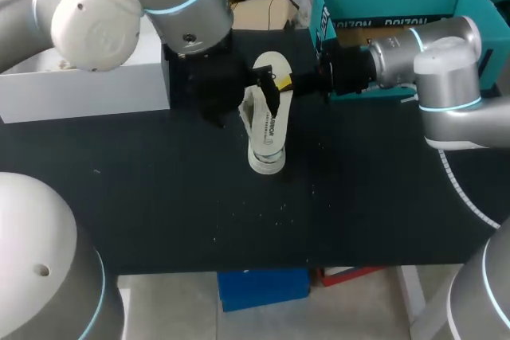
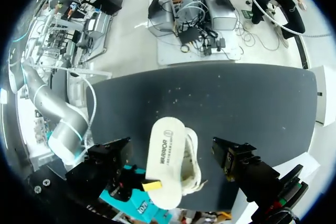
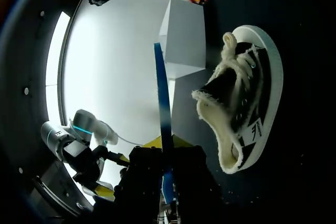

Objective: Take the shoe out of the shoebox, open the shoe tongue, remove and reinsert the insole, then place the shoe into the shoebox

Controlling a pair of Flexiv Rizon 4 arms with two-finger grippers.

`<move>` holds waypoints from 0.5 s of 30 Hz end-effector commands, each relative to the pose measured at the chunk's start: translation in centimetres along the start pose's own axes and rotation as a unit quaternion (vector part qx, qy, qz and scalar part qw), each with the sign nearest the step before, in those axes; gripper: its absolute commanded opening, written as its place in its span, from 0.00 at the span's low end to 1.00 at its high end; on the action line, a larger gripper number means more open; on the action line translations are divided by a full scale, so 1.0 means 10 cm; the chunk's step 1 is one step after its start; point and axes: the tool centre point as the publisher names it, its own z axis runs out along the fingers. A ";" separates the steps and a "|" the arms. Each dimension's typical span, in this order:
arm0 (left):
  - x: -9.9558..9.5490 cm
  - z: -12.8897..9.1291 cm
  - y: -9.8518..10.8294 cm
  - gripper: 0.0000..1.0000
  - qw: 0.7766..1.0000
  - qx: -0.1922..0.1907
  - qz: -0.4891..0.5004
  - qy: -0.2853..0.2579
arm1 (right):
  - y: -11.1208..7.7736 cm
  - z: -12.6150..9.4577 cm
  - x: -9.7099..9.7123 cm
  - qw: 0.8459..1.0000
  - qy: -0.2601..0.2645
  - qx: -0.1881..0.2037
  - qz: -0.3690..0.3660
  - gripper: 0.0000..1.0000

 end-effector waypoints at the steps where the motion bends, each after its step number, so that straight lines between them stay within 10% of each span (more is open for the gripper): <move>1: 0.40 -0.03 -0.05 1.00 0.904 -0.062 -0.049 -0.420 | 0.01 0.01 0.00 1.000 -0.001 0.000 0.000 0.00; 3: 0.48 -0.03 -0.02 1.00 0.858 -0.058 -0.066 -0.505 | 0.01 0.01 0.00 1.000 -0.001 0.000 0.000 0.00; 15: 0.48 -0.03 -0.02 1.00 0.858 -0.058 -0.066 -0.505 | 0.01 0.01 0.00 1.000 -0.001 0.000 0.000 0.00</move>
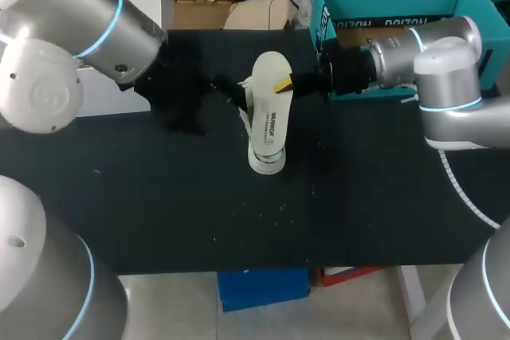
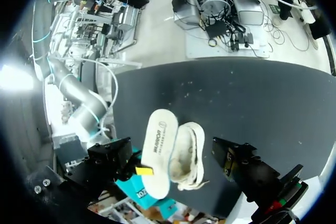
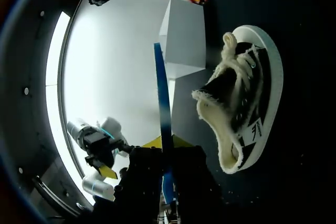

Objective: Take the shoe out of the shoebox, open the shoe tongue, remove and reinsert the insole, then place the shoe into the shoebox

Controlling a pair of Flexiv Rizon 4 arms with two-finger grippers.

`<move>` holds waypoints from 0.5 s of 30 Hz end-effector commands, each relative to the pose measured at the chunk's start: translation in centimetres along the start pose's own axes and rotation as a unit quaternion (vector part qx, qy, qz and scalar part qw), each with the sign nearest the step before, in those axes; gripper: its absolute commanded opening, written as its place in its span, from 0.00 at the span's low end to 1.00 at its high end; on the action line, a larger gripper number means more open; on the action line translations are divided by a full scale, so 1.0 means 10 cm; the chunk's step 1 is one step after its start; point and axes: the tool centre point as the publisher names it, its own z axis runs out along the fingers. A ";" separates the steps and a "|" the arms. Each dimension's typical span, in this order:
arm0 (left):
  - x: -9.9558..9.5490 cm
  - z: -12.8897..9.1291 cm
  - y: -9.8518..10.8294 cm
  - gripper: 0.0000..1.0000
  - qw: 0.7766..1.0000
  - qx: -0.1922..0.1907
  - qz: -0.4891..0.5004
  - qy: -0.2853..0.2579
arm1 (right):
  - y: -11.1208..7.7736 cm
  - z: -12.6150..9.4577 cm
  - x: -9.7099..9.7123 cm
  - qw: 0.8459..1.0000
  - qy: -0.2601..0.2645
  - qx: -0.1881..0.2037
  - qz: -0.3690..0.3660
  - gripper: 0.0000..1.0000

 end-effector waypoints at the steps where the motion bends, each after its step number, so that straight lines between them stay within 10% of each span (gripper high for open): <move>1: 0.10 0.00 -0.05 1.00 0.928 -0.017 -0.034 -0.372 | 0.01 0.01 0.00 1.000 -0.001 0.000 0.000 0.00; 15: 0.14 0.01 0.03 1.00 0.900 -0.023 -0.033 -0.433 | 0.01 0.01 0.00 1.000 -0.001 0.000 0.000 0.00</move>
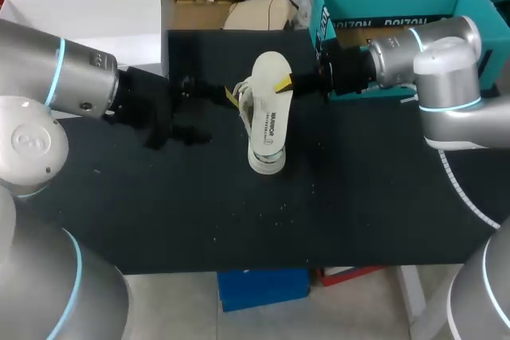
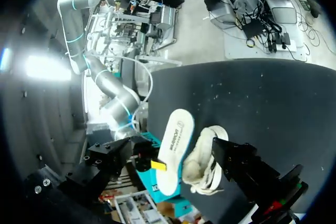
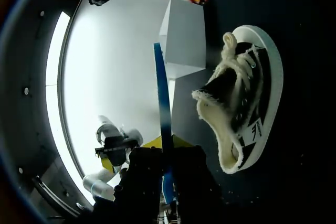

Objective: Take the shoe out of the shoebox, open the shoe tongue, remove and reinsert the insole, then place the shoe into the shoebox

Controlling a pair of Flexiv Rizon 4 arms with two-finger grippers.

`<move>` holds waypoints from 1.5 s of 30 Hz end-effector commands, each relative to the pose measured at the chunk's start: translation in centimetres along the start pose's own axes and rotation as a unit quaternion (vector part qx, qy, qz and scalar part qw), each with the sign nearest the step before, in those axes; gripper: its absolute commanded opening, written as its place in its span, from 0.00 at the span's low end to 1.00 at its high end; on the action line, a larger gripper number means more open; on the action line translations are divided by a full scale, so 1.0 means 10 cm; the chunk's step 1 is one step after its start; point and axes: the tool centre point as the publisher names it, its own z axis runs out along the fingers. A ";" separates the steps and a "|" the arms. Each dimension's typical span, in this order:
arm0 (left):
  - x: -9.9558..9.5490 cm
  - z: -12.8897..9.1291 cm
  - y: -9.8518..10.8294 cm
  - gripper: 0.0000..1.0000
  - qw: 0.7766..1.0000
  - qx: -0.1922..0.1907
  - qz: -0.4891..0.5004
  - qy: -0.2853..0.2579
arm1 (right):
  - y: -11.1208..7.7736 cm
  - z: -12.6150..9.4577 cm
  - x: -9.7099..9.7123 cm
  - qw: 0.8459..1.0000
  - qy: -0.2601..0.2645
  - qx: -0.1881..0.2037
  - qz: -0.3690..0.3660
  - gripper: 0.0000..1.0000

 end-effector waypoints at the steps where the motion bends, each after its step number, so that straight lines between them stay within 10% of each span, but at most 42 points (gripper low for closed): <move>1: 0.09 0.01 0.07 1.00 0.960 -0.005 -0.005 -0.281 | 0.01 0.01 0.00 1.000 -0.001 0.000 0.000 0.00; 35: 0.17 0.96 0.88 1.00 0.958 -0.005 0.025 -0.286 | 0.01 0.01 0.00 1.000 -0.001 0.000 0.000 0.00; 39: 0.14 1.07 0.86 0.82 0.957 0.000 0.028 -0.289 | 0.01 0.01 0.00 1.000 -0.001 0.000 0.000 0.00; 41: 0.12 1.10 0.85 0.49 0.957 0.002 0.033 -0.289 | 0.01 0.01 0.00 1.000 -0.001 0.000 0.000 0.00; 45: 0.09 1.12 0.81 0.50 0.956 0.004 0.041 -0.291 | 0.01 0.01 0.00 1.000 -0.001 0.000 0.000 0.00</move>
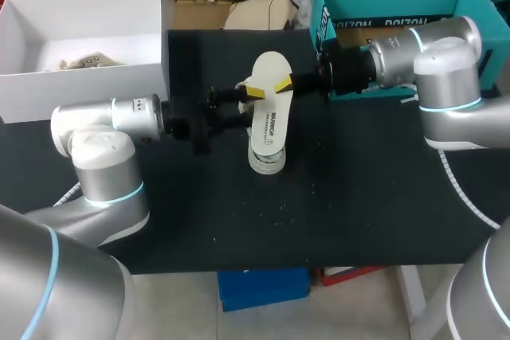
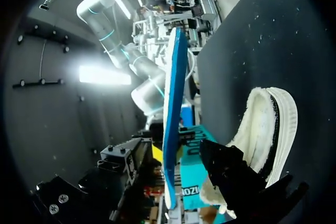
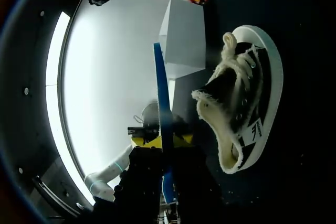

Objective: Take the shoe out of the shoebox, open the shoe tongue, remove and reinsert the insole, then place the shoe into the shoebox

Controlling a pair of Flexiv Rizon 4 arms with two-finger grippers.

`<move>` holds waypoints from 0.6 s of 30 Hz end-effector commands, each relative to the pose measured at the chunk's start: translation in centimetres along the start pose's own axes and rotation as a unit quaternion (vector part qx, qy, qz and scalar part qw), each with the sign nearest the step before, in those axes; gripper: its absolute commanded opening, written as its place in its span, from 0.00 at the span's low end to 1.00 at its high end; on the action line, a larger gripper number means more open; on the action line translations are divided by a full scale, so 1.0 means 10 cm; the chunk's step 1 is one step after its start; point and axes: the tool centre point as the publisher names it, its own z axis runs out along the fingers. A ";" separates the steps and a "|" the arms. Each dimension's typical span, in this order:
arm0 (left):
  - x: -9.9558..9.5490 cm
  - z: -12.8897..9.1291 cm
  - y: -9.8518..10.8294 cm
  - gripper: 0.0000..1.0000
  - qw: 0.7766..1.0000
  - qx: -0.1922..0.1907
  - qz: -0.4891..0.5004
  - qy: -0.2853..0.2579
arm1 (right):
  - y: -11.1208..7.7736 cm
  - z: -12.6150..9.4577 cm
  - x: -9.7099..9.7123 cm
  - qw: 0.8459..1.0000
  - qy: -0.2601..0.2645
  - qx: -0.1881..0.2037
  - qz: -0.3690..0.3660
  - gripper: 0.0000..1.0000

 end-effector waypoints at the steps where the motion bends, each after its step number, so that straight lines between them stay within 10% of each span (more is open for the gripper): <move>1: 0.01 0.05 -0.01 0.49 1.000 0.001 0.008 0.002 | 0.01 0.01 0.00 1.000 -0.001 0.000 0.000 0.00; 11: 0.00 0.14 -0.03 0.38 1.000 0.012 0.017 0.011 | 0.01 0.01 0.00 1.000 -0.001 0.000 0.000 0.00; 13: 0.01 0.17 -0.04 0.27 1.000 0.015 0.017 0.013 | 0.01 0.01 0.00 1.000 -0.001 0.000 0.000 0.00; 14: 0.01 0.18 -0.04 0.00 1.000 0.016 0.017 0.014 | 0.01 0.01 0.00 1.000 -0.001 0.000 0.000 0.00; 18: 0.01 0.19 -0.04 0.00 1.000 0.012 0.017 0.018 | 0.01 0.01 0.00 1.000 -0.001 0.000 0.000 0.00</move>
